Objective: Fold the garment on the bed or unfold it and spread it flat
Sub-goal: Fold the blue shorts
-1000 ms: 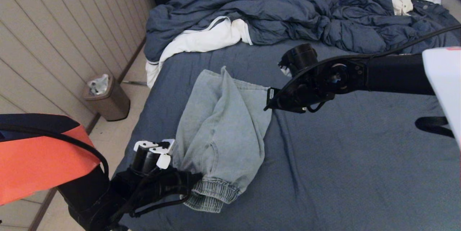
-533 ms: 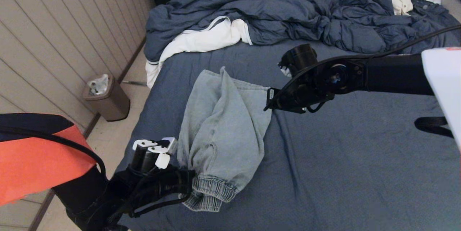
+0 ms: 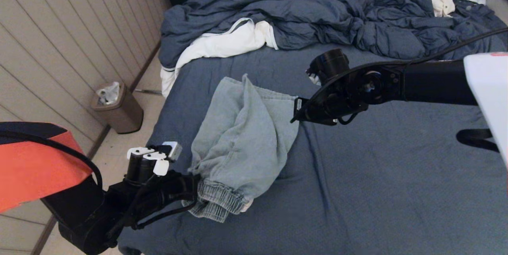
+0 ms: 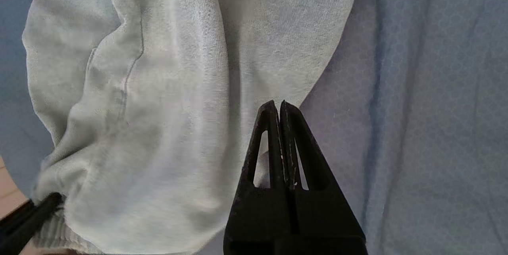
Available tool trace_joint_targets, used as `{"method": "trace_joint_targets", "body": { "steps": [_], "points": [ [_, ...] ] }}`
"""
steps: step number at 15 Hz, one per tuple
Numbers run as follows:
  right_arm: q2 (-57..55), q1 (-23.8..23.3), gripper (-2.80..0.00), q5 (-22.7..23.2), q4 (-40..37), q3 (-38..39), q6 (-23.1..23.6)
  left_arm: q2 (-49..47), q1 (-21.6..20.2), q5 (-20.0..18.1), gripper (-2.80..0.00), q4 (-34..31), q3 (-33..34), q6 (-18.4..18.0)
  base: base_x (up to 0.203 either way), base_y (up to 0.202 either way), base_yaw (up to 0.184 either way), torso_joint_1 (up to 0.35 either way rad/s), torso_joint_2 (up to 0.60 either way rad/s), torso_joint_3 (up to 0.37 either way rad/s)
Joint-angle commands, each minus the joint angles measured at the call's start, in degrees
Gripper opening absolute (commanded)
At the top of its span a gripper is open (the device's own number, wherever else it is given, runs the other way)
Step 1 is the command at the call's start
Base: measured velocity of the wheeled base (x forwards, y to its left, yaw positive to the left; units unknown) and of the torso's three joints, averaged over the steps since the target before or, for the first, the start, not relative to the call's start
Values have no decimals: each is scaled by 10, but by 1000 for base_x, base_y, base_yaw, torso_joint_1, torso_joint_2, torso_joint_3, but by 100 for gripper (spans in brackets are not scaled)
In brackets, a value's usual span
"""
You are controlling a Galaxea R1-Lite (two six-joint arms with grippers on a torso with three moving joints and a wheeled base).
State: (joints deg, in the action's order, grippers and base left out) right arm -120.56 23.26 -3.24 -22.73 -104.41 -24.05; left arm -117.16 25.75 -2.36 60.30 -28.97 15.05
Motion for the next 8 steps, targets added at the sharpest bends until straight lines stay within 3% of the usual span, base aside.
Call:
{"method": "trace_joint_targets", "body": {
  "steps": [1,5,6,8],
  "points": [
    [-1,0,-280,0,-1,0,-1,-5,-3,-1,-280,4,10,-1,0,0,0,0,0,0],
    [0,0,-280,0,-2,0,0,-1,29,-2,-280,6,28,-4,0,0,0,0,0,0],
    [0,0,-280,0,-2,0,0,4,42,-1,0,13,33,-2,0,0,0,0,0,0],
    [0,0,-280,0,-2,0,1,10,66,9,0,40,48,-2,0,0,0,0,0,0]
  ]
}}
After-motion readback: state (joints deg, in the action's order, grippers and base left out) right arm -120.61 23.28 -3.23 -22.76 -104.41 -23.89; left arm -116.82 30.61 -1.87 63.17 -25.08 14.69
